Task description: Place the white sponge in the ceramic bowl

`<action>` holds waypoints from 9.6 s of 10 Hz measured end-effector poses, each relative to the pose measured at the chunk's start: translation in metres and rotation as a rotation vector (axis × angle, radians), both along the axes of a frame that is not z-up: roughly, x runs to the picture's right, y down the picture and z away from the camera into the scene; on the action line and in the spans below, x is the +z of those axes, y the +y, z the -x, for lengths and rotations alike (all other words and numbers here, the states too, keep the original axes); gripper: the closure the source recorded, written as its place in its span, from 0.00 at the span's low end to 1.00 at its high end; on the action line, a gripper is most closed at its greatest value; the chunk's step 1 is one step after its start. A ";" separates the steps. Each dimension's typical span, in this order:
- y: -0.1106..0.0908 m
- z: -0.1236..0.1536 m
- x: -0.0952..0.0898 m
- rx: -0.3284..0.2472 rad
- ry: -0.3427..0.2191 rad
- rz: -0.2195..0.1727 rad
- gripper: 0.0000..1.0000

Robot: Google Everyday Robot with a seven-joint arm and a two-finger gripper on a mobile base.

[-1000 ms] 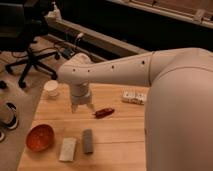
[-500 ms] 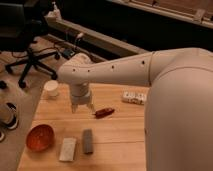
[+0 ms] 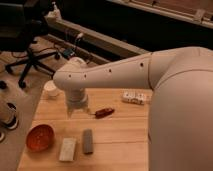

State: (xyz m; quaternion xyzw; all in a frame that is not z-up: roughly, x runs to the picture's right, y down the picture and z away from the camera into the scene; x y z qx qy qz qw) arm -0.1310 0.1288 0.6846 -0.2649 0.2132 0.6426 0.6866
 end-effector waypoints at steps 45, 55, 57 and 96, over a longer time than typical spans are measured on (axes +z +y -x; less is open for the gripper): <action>0.159 0.077 0.084 -0.090 -0.106 0.260 0.35; 0.167 0.073 0.100 -0.128 -0.004 0.275 0.77; 0.158 0.069 0.101 -0.135 0.012 0.247 0.96; 0.058 0.241 0.036 -0.364 -0.461 -0.195 0.65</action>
